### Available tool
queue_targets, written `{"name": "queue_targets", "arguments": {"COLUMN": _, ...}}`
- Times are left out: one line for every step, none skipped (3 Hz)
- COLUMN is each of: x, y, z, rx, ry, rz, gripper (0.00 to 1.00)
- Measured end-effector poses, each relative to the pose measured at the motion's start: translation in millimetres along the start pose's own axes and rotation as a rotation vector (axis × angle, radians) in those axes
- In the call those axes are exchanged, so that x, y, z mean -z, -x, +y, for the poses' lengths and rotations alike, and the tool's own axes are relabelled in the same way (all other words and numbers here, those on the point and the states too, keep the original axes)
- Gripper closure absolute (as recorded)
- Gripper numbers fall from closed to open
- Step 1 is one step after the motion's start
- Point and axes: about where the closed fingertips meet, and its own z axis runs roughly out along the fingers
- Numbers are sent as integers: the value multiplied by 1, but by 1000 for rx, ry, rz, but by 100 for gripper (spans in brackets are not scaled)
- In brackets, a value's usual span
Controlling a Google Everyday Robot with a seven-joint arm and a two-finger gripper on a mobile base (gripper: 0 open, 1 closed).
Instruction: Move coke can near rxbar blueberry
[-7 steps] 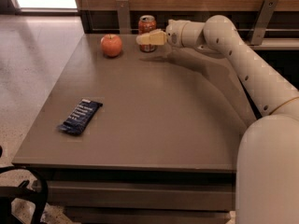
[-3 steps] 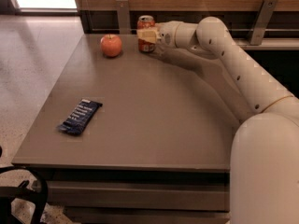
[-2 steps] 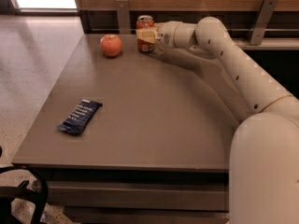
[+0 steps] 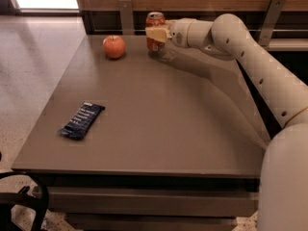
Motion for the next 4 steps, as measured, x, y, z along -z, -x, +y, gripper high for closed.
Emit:
{"name": "queue_targets", "arguments": {"x": 38, "y": 13, "z": 10, "rx": 24, "ry": -17, "rz": -33, "gripper": 100}}
{"name": "queue_targets", "arguments": {"x": 86, "y": 23, "z": 38, "rx": 54, "ry": 6, "rz": -61, "gripper": 100}}
{"name": "queue_targets", "arguments": {"x": 112, "y": 28, "z": 76, "rx": 83, "ry": 40, "rz": -32, "gripper": 100}}
{"name": "queue_targets", "arguments": {"x": 129, "y": 15, "z": 128, "rx": 99, "ry": 68, "rz": 24, "gripper": 100}}
